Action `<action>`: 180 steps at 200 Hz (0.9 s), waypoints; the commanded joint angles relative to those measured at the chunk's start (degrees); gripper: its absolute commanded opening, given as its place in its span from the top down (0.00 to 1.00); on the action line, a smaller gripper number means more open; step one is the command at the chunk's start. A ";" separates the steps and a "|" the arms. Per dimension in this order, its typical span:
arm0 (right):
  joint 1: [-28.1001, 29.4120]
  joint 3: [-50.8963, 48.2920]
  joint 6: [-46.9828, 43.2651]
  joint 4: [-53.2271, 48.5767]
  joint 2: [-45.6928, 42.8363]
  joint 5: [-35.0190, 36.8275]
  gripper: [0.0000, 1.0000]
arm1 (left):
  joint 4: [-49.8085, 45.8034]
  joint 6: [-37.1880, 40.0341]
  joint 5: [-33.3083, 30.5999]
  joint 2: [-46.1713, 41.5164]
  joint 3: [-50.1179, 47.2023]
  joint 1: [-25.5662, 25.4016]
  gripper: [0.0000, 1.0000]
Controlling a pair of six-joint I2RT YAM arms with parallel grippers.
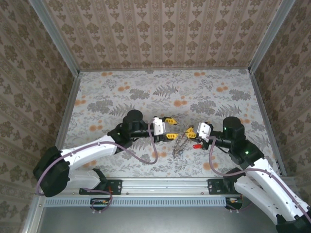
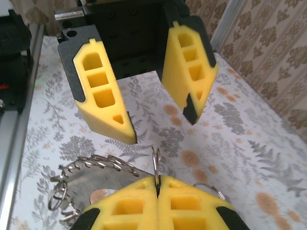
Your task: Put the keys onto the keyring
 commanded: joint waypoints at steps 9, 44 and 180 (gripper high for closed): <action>0.08 5.13 -13.76 -10.05 -0.30 4.59 1.00 | -4.71 -0.70 1.90 -2.70 0.53 1.74 0.49; 0.18 8.45 -27.15 -13.54 -2.28 8.84 1.00 | -8.58 -3.02 2.04 -4.46 0.81 3.36 0.48; -4.06 11.99 -14.08 -0.57 3.31 35.40 1.00 | -22.03 -19.46 -12.90 7.20 11.40 4.08 0.37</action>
